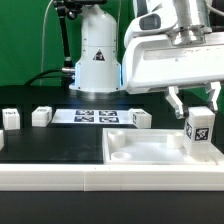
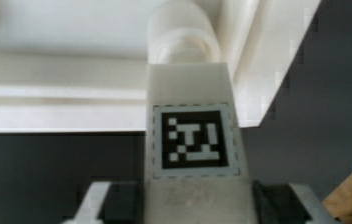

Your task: Assemble one leg

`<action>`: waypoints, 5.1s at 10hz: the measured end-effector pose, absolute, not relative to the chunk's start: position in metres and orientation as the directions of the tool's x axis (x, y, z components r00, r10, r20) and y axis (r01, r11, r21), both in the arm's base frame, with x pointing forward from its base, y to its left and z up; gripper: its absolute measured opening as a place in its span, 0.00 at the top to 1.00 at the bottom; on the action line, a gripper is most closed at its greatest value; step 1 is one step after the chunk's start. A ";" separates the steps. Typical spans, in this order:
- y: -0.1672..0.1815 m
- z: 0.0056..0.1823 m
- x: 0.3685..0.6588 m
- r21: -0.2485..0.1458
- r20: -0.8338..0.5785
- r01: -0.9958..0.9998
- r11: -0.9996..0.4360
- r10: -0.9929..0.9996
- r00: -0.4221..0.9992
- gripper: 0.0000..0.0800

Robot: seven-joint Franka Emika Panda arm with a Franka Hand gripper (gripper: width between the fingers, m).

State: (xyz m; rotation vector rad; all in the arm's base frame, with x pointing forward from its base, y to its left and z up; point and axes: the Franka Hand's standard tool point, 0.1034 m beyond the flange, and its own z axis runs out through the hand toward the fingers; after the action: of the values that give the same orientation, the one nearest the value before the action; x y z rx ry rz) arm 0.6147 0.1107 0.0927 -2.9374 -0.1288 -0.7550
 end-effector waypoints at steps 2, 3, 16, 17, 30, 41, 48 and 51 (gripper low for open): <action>0.113 0.090 0.610 -0.066 0.541 0.108 -0.992 0.055 0.839 0.64; 0.114 0.089 0.605 -0.055 0.573 0.110 -0.992 0.058 0.818 0.64; 0.117 0.081 0.584 -0.054 0.534 0.115 -0.992 0.068 0.843 0.19; 0.117 0.085 0.583 -0.058 0.529 0.112 -0.992 0.064 0.846 0.19; 0.115 0.099 0.603 -0.175 0.041 0.106 -0.979 0.100 0.994 0.19; 0.124 0.090 0.608 -0.107 0.055 -0.014 -0.994 -0.020 0.998 0.51; 0.123 0.090 0.608 -0.110 0.053 -0.052 -0.993 -0.058 0.997 0.63; 0.124 0.089 0.609 -0.127 0.051 -0.293 -0.947 -0.302 0.952 0.63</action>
Offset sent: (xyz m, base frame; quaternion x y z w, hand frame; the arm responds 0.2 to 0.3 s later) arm -0.0333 0.0046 -0.0220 -0.0197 0.0251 0.0013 0.9995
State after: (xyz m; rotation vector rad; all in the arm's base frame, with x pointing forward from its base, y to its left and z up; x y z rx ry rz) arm 0.6087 0.1237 0.0893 -2.9868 0.4570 -0.1063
